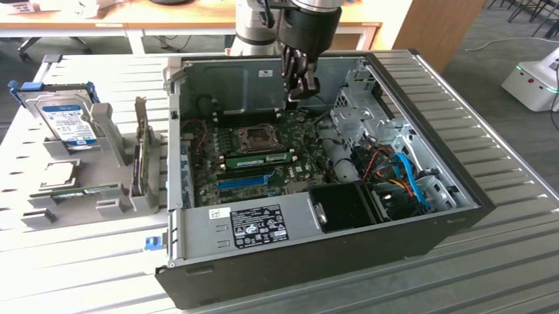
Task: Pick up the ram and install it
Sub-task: 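Press down the ram until it locks into place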
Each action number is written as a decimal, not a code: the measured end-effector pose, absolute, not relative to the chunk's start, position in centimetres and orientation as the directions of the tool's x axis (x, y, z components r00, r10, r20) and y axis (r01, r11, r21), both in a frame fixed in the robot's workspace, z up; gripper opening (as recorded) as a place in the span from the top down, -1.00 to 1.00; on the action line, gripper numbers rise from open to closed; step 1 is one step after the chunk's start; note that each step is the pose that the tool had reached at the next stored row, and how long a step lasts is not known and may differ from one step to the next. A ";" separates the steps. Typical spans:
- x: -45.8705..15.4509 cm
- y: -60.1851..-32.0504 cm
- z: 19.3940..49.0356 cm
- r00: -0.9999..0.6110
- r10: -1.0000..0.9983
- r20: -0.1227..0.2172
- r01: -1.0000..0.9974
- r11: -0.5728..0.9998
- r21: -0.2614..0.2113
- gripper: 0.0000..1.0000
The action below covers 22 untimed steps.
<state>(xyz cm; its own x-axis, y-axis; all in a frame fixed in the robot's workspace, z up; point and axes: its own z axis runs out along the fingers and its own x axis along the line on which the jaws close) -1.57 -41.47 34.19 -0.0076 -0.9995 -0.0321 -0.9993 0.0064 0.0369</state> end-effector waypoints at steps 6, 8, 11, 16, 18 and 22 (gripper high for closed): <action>-0.8 -41.5 34.1 -0.008 -0.999 -0.039 -0.999 0.006 0.036 0.79; -0.6 -41.5 34.1 -0.008 -0.999 -0.042 -0.999 0.006 0.036 0.79; -0.4 -41.5 34.1 -0.008 -0.999 -0.045 -0.999 0.006 0.036 0.79; -0.3 -41.5 34.1 -0.008 -0.999 -0.045 -0.999 0.006 0.036 0.79; -0.3 -41.5 34.1 -0.007 -0.999 -0.045 -0.999 0.006 0.037 0.79; -0.1 -41.5 34.1 -0.008 -0.999 -0.043 -0.999 0.006 0.039 0.79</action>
